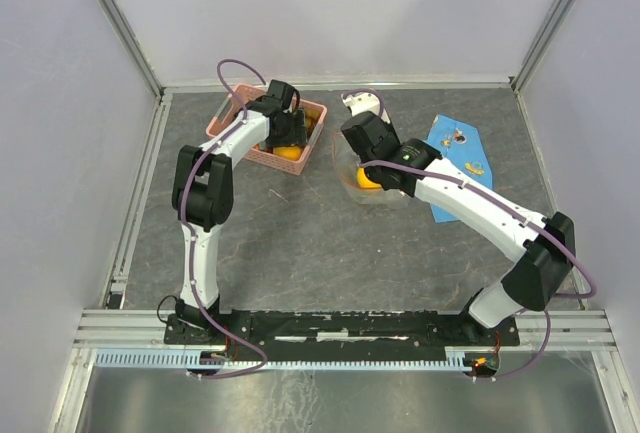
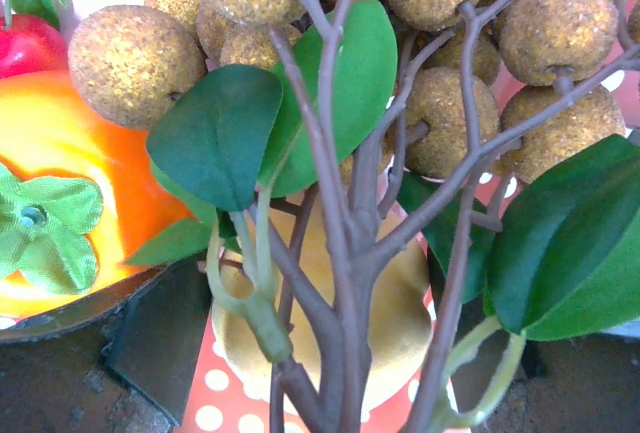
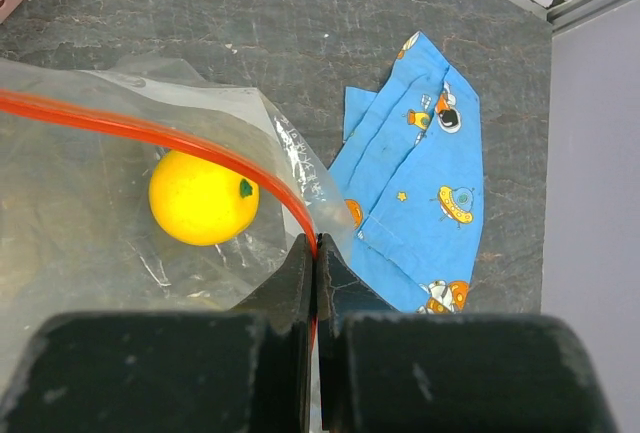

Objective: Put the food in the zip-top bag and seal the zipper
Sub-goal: Pick up the fake fruit from the bin.

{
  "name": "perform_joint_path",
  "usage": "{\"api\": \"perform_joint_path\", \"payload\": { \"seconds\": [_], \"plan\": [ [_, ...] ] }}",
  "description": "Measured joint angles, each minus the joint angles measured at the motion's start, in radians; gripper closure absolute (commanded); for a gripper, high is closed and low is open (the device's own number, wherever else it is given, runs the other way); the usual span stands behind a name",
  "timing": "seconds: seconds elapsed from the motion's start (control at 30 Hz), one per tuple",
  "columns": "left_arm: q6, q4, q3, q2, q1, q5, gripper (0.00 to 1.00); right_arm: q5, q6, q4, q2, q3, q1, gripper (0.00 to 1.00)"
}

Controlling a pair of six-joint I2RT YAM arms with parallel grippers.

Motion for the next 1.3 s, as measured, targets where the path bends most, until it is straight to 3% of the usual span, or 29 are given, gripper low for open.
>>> {"api": "perform_joint_path", "payload": {
  "seconds": [0.4, 0.8, 1.3],
  "plan": [
    [0.019, -0.04, -0.008, -0.002, 0.0, -0.001, 0.07, -0.028, 0.024, 0.0, 0.0, -0.002, 0.0, 0.98],
    [0.025, -0.052, -0.108, -0.09, 0.001, -0.001, 0.33, -0.052, 0.059, 0.0, -0.017, -0.021, 0.0, 0.98],
    [0.02, 0.049, -0.237, -0.304, 0.014, 0.002, 0.38, -0.087, 0.094, 0.0, -0.026, -0.021, 0.0, 0.98]
  ]
}}
